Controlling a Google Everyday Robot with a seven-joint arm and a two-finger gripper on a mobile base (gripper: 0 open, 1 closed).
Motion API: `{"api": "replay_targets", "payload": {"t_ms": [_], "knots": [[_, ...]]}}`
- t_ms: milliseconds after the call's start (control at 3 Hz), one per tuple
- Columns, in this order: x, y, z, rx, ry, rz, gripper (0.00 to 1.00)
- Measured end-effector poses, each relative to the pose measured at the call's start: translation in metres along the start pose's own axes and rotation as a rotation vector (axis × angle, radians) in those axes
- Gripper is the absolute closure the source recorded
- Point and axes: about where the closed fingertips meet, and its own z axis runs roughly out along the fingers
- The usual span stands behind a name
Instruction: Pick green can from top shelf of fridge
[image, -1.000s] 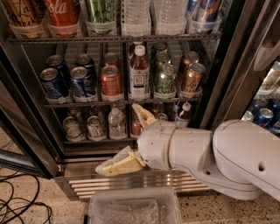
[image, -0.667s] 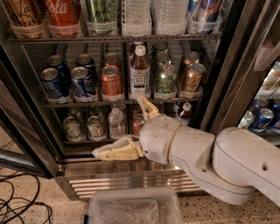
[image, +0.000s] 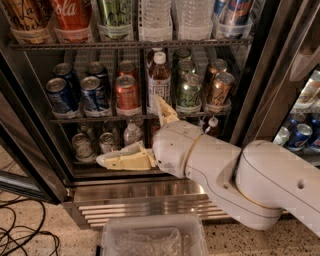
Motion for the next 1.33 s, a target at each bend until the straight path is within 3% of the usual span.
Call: {"api": "replay_targets", "payload": {"t_ms": [333, 667, 1000, 1333], "knots": [[-0.010, -0.001, 0.009, 0.022, -0.055, 0.003, 0.00], [-0.027, -0.038, -0.007, 0.160, -0.142, 0.033, 0.00], [-0.056, -0.087, -0.053, 0.338, -0.202, -0.059, 0.00], [-0.085, -0.088, -0.061, 0.404, -0.257, -0.150, 0.00]]}}
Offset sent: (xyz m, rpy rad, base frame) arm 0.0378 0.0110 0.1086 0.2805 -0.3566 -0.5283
